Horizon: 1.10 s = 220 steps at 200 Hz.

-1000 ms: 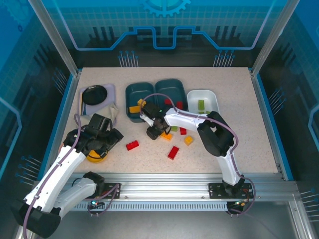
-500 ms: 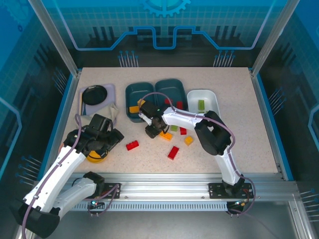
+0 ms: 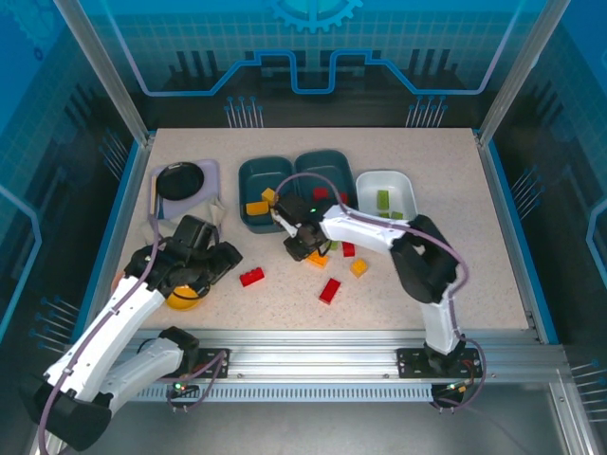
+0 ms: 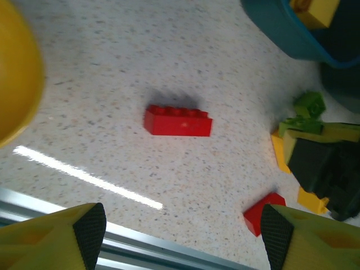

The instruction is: Sort the legos into containers by color

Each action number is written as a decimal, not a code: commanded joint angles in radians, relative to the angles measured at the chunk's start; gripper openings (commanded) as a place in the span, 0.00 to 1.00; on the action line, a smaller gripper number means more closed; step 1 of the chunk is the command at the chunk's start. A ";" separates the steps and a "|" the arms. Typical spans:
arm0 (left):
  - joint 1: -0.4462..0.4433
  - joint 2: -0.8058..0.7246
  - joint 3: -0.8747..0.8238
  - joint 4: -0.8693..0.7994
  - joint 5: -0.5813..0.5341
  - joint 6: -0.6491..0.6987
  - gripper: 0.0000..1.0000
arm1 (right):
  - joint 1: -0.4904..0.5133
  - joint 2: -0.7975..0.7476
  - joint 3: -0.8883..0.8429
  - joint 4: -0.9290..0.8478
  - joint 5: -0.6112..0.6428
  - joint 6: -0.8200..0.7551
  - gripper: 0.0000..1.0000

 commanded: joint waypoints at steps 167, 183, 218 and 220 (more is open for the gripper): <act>-0.223 0.579 0.410 0.248 0.100 0.182 0.76 | -0.620 0.083 0.114 -0.032 -0.205 0.114 0.50; -0.225 0.568 0.402 0.221 0.085 0.177 0.76 | -0.620 0.051 0.096 -0.024 -0.192 0.114 0.58; -0.223 0.534 0.393 0.120 0.017 0.167 0.76 | -0.607 -0.079 0.049 -0.009 -0.173 0.106 0.61; -0.223 0.531 0.393 0.110 0.012 0.167 0.76 | -0.604 -0.090 0.045 -0.008 -0.170 0.104 0.61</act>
